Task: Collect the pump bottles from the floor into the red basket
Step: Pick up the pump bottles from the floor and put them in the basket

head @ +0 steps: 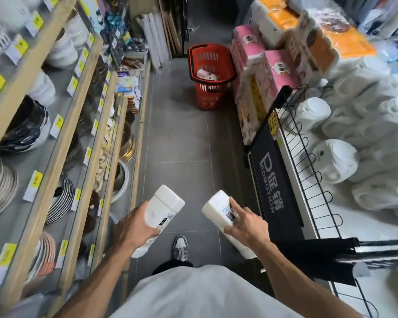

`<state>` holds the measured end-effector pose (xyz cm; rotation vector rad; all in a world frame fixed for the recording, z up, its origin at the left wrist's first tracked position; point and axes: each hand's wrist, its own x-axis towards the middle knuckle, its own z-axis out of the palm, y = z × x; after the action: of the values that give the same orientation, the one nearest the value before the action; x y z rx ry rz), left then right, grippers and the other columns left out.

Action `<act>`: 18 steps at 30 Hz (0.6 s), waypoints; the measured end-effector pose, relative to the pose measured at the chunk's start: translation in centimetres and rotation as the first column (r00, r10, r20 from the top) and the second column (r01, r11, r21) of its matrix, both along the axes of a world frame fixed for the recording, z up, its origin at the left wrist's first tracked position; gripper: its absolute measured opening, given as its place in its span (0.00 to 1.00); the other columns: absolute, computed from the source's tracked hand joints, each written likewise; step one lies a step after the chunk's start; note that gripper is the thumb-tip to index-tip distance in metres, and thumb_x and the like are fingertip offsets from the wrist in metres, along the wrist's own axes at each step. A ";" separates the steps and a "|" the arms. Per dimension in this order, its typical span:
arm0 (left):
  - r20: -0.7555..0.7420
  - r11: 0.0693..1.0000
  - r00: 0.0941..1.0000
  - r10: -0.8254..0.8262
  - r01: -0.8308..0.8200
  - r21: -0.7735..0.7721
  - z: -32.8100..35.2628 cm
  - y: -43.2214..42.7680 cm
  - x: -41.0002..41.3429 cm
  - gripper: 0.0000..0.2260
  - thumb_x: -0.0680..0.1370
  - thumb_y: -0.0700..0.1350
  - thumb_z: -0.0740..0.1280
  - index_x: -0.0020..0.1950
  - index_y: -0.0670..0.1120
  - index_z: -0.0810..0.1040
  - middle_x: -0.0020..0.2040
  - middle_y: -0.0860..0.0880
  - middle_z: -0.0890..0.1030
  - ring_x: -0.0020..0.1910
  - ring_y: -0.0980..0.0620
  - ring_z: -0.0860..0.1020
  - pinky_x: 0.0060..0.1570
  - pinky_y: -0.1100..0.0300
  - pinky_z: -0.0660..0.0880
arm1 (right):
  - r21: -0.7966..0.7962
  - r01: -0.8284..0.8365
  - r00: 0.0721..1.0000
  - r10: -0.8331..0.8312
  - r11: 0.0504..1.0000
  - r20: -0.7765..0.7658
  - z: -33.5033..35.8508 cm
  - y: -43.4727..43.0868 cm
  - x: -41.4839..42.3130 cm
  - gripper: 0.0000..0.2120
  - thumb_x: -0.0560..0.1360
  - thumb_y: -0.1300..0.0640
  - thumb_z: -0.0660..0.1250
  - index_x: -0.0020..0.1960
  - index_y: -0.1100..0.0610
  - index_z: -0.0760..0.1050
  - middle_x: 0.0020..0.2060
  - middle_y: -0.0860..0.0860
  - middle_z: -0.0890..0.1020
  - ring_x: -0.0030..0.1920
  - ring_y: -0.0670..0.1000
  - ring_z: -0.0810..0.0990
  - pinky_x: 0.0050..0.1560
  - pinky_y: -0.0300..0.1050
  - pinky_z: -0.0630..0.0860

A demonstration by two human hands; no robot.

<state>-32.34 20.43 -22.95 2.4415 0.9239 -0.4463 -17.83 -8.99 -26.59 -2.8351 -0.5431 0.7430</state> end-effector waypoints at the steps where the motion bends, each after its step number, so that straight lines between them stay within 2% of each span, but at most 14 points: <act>1: 0.005 1.000 1.000 0.002 -0.001 -0.006 0.1 0.9 0.9 0.34 0.64 0.54 0.79 0.66 0.57 0.68 0.63 0.54 0.81 0.56 0.44 0.81 0.44 0.54 0.71 | -0.001 0.003 1.000 -0.003 1.000 0.005 0.1 0.7 0.8 0.47 0.67 0.33 0.65 0.80 0.37 0.47 0.53 0.47 0.76 0.52 0.50 0.79 0.51 0.50 0.81; 6: 0.017 0.999 0.999 -0.037 0.037 0.022 0.6 5.3 5.2 0.36 0.64 0.54 0.79 0.68 0.57 0.68 0.63 0.53 0.81 0.56 0.42 0.81 0.48 0.53 0.75 | -0.012 0.003 1.000 -0.002 1.000 0.022 0.8 4.4 4.6 0.47 0.68 0.33 0.66 0.80 0.37 0.46 0.53 0.47 0.75 0.51 0.51 0.79 0.51 0.50 0.81; 10: 0.017 0.998 0.998 -0.059 0.058 0.035 0.7 7.8 8.6 0.36 0.65 0.52 0.80 0.70 0.55 0.69 0.64 0.51 0.81 0.57 0.42 0.80 0.46 0.55 0.74 | -0.023 0.006 0.999 -0.005 1.000 0.033 1.3 6.5 8.2 0.47 0.69 0.33 0.67 0.80 0.38 0.47 0.54 0.48 0.76 0.52 0.51 0.80 0.50 0.49 0.81; 14: -0.001 0.998 0.998 -0.058 0.058 0.033 0.7 9.4 12.1 0.36 0.64 0.54 0.78 0.68 0.57 0.68 0.64 0.53 0.80 0.58 0.42 0.80 0.44 0.55 0.72 | -0.023 0.027 0.999 -0.026 0.999 0.045 1.3 8.2 11.5 0.47 0.67 0.33 0.67 0.79 0.36 0.48 0.53 0.49 0.76 0.51 0.53 0.80 0.50 0.50 0.80; 18: -0.004 0.998 0.998 -0.062 0.062 0.031 0.4 10.5 16.3 0.39 0.64 0.55 0.78 0.72 0.57 0.66 0.66 0.54 0.79 0.59 0.43 0.80 0.49 0.54 0.76 | -0.036 0.003 1.000 -0.002 0.999 0.031 0.7 9.5 15.8 0.46 0.67 0.33 0.66 0.79 0.35 0.48 0.54 0.49 0.77 0.51 0.53 0.80 0.49 0.49 0.79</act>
<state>-16.08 30.88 -22.54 2.5037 0.8645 -0.4613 -1.98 0.49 -25.85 -2.8844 -0.5363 0.7170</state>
